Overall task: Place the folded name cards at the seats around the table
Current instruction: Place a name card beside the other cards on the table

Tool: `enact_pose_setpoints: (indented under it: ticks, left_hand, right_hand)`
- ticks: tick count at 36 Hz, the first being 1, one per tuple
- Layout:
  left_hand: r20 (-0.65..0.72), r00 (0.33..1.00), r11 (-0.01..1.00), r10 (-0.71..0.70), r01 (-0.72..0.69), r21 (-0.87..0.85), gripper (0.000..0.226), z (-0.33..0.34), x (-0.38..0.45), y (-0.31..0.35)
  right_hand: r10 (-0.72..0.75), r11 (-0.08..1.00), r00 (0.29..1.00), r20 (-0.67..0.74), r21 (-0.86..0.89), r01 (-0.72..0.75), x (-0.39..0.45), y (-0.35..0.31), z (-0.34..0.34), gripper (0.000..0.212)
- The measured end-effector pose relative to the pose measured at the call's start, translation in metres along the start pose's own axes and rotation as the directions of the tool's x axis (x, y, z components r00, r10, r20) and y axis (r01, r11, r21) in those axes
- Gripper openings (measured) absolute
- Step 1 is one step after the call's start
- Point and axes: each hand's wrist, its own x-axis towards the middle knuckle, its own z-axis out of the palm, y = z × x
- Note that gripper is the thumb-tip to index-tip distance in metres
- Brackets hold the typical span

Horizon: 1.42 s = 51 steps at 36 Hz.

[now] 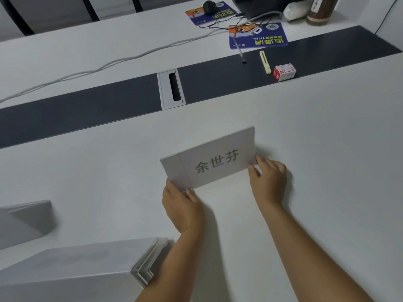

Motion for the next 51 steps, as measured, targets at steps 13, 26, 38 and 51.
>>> enact_pose_setpoints:
  ticks: [13, 26, 38, 51]
  left_hand:
    - [0.049, 0.999, 0.999, -0.020, 0.019, 0.033, 0.056, 0.002, 0.003, 0.001]
    - [0.060, 0.997, 0.999, -0.042, 0.040, 0.033, 0.054, 0.002, 0.005, 0.001]
    - [0.126, 0.985, 0.979, -0.116, 0.135, -0.155, 0.058, -0.018, -0.021, 0.014]
    - [0.306, 0.942, 0.912, 0.135, 0.003, -0.409, 0.030, -0.175, -0.114, -0.044]
  right_hand:
    - [0.048, 0.998, 0.999, -0.015, 0.030, -0.048, 0.000, 0.000, -0.001, 0.023]
    - [0.088, 0.995, 0.996, 0.013, 0.042, -0.089, 0.000, -0.001, -0.003, 0.023]
    - [0.173, 0.967, 0.977, 0.126, 0.166, -0.193, -0.034, -0.014, -0.036, 0.046]
    - [0.295, 0.795, 0.796, 0.528, 0.326, -0.511, -0.161, -0.048, -0.114, 0.025]
